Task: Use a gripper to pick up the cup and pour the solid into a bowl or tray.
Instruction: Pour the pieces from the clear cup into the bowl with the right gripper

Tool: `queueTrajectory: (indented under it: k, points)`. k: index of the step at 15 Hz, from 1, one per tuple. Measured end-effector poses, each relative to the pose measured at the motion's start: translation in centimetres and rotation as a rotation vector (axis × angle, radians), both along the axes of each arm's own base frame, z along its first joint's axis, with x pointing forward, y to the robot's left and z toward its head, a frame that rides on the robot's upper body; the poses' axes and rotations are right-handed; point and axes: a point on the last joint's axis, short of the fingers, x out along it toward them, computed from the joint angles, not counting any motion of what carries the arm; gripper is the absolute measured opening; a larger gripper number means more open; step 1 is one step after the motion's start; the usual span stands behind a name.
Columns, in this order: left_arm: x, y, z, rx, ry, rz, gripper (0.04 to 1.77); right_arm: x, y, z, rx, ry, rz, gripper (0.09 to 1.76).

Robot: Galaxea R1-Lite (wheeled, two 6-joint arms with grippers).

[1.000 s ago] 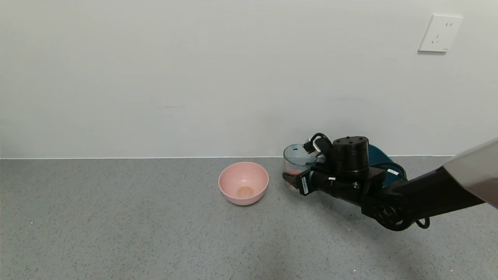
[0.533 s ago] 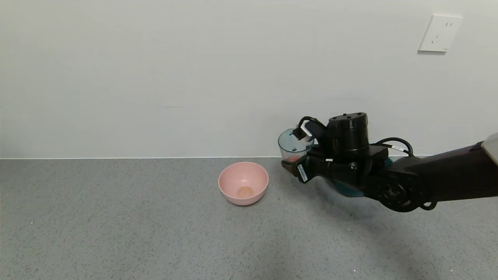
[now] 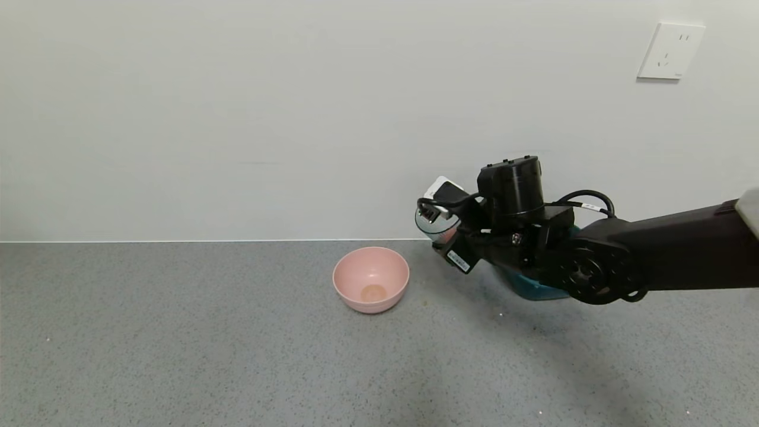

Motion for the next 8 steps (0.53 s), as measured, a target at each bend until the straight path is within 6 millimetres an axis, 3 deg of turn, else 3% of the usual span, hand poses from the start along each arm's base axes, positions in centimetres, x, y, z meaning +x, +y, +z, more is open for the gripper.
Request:
queueTrajectory:
  k: [8]
  points:
    - [0.0, 0.0, 0.0, 0.000, 0.000, 0.000, 1.72, 2.7, 2.8, -0.3, -0.251, -0.141, -0.093, 1.34]
